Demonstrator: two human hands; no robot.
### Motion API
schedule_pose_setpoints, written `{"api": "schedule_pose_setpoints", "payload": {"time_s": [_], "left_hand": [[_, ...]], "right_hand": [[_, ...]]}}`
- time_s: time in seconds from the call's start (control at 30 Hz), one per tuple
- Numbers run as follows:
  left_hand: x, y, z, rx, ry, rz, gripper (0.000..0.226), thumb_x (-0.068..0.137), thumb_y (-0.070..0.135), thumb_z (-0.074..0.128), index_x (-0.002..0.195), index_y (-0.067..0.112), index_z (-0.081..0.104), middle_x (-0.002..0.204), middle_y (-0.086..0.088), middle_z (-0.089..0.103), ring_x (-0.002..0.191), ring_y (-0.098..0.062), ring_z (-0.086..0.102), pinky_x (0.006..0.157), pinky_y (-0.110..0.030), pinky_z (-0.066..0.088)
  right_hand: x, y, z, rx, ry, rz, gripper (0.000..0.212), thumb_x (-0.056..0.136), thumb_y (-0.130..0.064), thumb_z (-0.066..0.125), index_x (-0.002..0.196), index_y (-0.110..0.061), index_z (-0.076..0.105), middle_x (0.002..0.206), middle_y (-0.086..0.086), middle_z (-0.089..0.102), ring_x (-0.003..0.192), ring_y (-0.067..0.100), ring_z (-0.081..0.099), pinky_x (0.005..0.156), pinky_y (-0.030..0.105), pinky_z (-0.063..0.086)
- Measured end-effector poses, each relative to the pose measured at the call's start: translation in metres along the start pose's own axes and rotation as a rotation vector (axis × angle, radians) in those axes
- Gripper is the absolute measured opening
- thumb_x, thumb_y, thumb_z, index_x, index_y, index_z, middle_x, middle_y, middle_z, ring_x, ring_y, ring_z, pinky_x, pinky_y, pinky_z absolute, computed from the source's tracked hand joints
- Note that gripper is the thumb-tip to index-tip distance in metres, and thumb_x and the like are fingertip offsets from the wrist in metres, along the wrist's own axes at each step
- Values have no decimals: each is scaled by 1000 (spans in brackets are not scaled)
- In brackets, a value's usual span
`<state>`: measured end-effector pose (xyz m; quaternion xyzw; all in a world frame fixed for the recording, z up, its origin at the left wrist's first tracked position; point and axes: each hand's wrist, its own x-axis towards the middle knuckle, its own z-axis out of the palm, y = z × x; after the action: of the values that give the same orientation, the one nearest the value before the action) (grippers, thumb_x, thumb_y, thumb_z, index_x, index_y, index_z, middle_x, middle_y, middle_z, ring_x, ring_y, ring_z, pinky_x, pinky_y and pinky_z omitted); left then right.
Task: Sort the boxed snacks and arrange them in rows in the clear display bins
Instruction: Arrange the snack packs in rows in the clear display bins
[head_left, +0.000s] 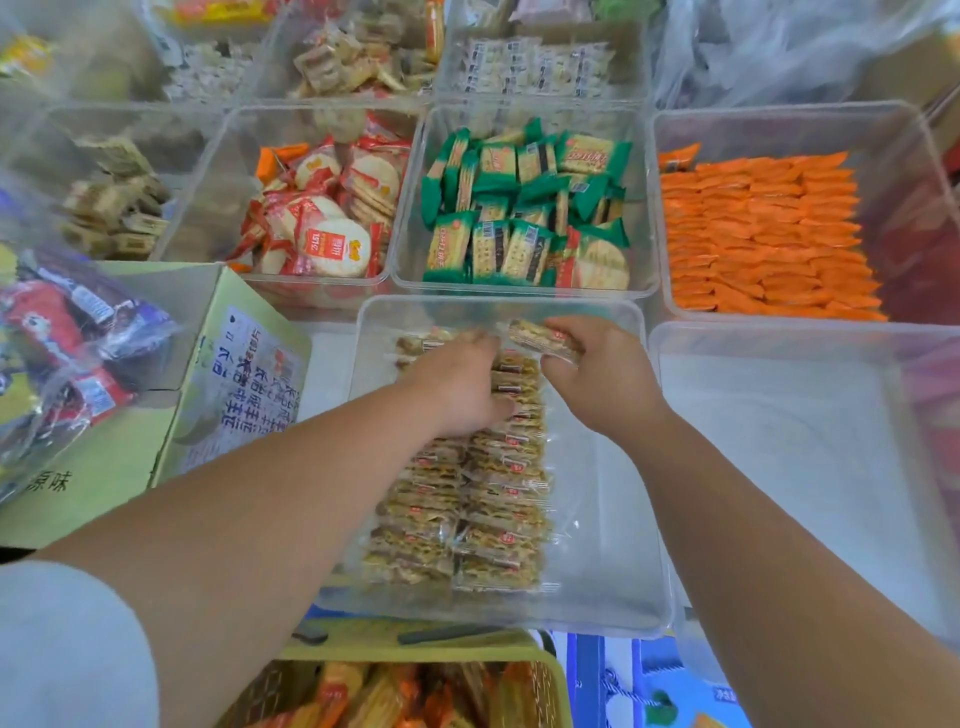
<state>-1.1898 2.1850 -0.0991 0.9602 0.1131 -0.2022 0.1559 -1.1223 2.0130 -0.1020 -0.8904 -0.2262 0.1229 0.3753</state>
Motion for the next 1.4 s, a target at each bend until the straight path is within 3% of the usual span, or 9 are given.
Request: {"api": "schedule_pose_setpoints", "payload": {"time_s": [0.1,0.47,0.6,0.73,0.83,0.97,1.13,1.27,1.4], "left_hand": [[5,1,5,63,-67,-16,98,85,64,68,161,18,27,164,-8,33,142,-33,45,109,-44,43],[-14,4,11,173,-78,57,81,91,61,62,157,23,35,153,-2,45,132,-29,53,98,-43,50],[-23,1,17,165,-68,74,87,91,57,64,161,23,26,164,0,33,134,-30,52,96,-41,49],[-45,-2,16,76,12,116,80,92,54,66,159,29,31,166,6,28,133,-26,53,96,-42,52],[-74,-10,11,-12,275,160,61,89,48,70,143,23,56,147,-1,52,126,-26,55,99,-43,49],[-102,-35,10,-118,577,-69,63,84,45,73,139,23,52,142,-7,51,129,-30,46,106,-50,40],[-108,-65,26,-544,331,-484,101,89,54,72,164,26,10,166,-4,26,149,-28,33,120,-51,33],[-105,-71,41,-730,228,-491,102,90,51,74,163,33,5,155,3,42,125,-24,60,92,-39,49],[-102,-73,46,-694,269,-472,94,88,50,75,159,31,16,137,8,48,110,-20,66,74,-31,44]], "right_hand": [[7,2,3,25,-2,39,36,87,-25,65,122,-22,71,109,-7,72,87,1,52,69,7,34],[29,-7,31,-120,-229,22,34,94,-16,60,127,-18,69,120,10,68,105,27,63,82,32,51],[33,-4,44,-141,-241,76,35,98,-21,58,132,-18,65,126,13,62,111,31,59,86,34,49],[30,-7,50,-4,-254,155,25,92,-36,54,102,-21,72,111,10,58,105,27,54,85,36,45],[24,-4,54,199,-171,239,20,94,-44,50,85,-33,64,100,9,58,97,25,53,74,33,41],[19,5,65,205,84,354,48,91,-52,63,122,-16,59,124,5,57,90,12,59,81,31,46],[21,12,72,395,166,555,74,76,-67,73,126,-19,47,123,1,55,97,16,58,82,36,52],[21,17,75,387,98,613,82,77,-75,66,129,-13,56,114,2,63,101,21,59,81,37,49],[22,20,82,384,29,602,55,84,-70,63,78,-16,67,79,1,67,81,24,65,75,42,55]]}}
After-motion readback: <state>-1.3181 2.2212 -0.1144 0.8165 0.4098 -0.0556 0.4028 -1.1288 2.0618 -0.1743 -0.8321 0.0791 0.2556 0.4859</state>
